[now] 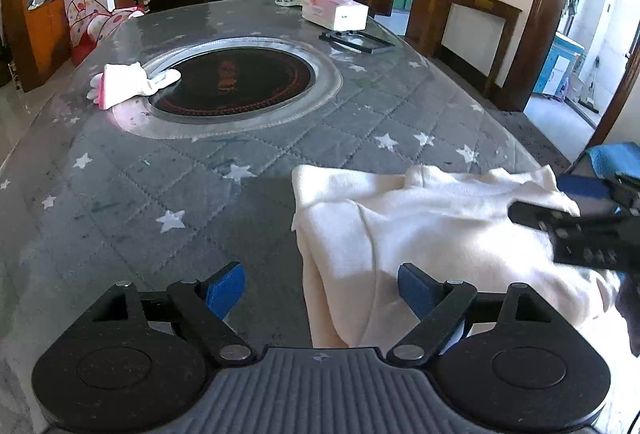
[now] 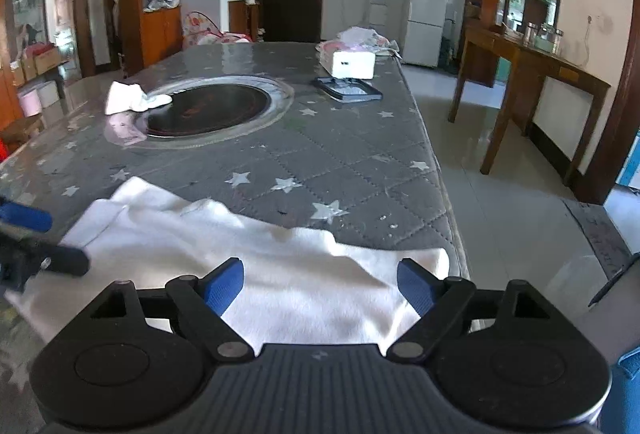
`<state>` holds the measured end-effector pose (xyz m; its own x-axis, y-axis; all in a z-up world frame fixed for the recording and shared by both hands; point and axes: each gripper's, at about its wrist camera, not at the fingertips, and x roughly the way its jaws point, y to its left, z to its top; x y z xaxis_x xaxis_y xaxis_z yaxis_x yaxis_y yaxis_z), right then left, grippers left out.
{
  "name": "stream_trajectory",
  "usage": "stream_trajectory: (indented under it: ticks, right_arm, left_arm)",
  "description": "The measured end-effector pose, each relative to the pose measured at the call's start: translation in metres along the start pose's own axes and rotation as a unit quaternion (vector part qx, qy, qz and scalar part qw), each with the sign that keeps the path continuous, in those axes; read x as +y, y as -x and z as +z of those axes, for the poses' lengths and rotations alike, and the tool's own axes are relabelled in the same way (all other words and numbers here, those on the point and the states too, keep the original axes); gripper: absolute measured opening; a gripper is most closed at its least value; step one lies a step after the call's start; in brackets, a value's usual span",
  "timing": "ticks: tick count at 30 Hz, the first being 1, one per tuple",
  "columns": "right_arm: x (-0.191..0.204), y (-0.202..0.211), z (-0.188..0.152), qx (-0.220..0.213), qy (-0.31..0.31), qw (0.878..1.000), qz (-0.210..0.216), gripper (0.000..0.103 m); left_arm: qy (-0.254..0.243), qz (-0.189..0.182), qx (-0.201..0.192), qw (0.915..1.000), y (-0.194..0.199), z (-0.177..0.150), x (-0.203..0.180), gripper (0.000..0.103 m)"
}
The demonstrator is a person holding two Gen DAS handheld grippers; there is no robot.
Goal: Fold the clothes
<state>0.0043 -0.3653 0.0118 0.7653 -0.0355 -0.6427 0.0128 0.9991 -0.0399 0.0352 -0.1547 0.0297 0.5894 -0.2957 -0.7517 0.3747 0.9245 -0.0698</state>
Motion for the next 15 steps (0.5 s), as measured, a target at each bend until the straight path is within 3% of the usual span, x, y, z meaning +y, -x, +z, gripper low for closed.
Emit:
stream_trajectory:
  ticks: [11,15]
  right_arm:
    - [-0.003,-0.026,0.009,0.022,-0.006,0.999,-0.024,0.091]
    - [0.006,-0.019,0.016,0.013,0.001,1.0,0.006,0.092]
  left_arm:
    - [0.002,-0.011,0.004,0.9999,-0.006,-0.006,0.007,0.089]
    - [0.004,-0.015,0.003,0.9999,-0.006,-0.006,0.009,0.09]
